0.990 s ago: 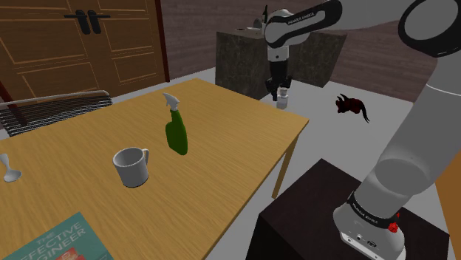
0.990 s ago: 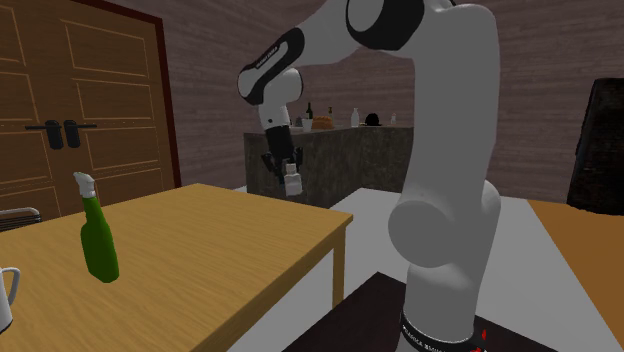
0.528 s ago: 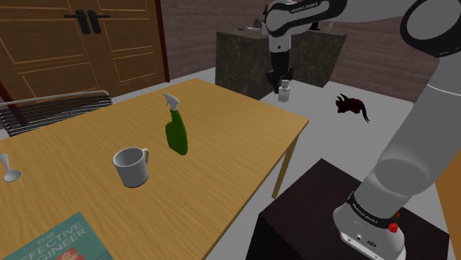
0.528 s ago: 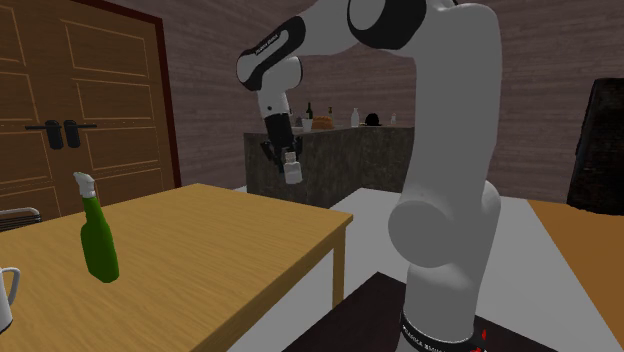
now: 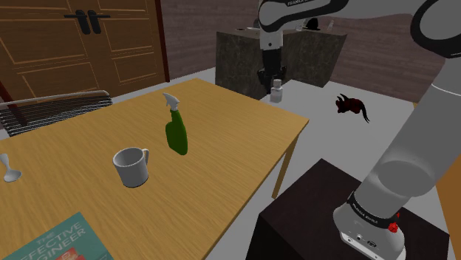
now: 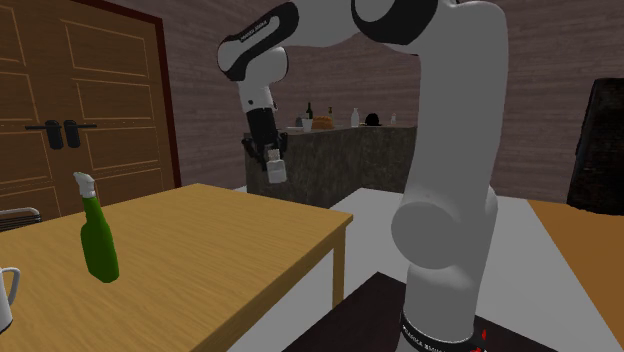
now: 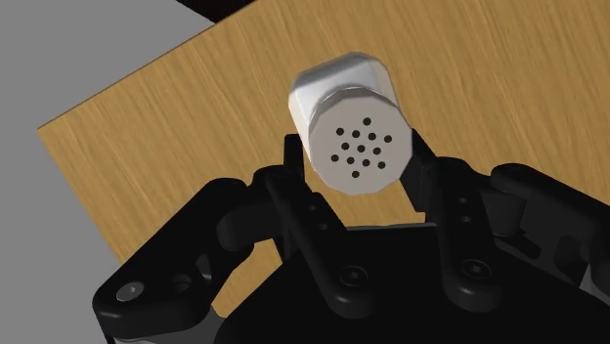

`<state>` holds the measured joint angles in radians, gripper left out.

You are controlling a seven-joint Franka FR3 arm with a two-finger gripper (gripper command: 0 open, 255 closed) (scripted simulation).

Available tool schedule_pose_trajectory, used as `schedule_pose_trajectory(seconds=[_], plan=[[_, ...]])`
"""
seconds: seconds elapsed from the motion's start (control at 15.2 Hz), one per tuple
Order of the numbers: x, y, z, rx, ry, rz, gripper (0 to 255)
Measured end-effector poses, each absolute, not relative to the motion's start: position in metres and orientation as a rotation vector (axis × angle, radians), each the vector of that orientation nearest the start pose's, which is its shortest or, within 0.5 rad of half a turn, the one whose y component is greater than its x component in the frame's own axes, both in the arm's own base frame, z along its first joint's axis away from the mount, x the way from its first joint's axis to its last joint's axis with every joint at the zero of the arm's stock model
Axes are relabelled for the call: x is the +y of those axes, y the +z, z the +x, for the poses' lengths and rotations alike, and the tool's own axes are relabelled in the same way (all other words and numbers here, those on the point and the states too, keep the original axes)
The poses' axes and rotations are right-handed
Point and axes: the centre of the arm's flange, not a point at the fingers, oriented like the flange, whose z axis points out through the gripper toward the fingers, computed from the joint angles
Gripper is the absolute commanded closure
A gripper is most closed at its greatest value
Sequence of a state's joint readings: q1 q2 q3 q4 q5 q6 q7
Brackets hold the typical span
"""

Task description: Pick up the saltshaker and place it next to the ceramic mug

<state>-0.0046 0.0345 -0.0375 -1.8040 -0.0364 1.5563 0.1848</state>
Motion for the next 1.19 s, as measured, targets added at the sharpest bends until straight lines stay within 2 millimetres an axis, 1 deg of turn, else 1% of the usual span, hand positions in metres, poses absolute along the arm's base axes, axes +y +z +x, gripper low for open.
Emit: schedule_pose_trajectory(seconds=[0.13,0.2,0.33,0.53,0.92,1.06,1.12,1.19], plan=[[-0.002,0.496,0.541,0.352,0.444,-3.148,255],[0.011,0.500,0.539,0.352,0.444,-3.149,255],[0.039,0.499,0.536,0.351,0.444,-3.149,255],[0.082,0.495,0.538,0.351,0.444,-3.149,255],[0.159,0.497,0.538,0.352,0.445,-3.148,255],[0.187,0.493,0.538,0.352,0.444,-3.148,255],[0.196,0.493,0.538,0.351,0.445,-3.149,255],[0.210,0.495,0.534,0.351,0.445,-3.149,255]])
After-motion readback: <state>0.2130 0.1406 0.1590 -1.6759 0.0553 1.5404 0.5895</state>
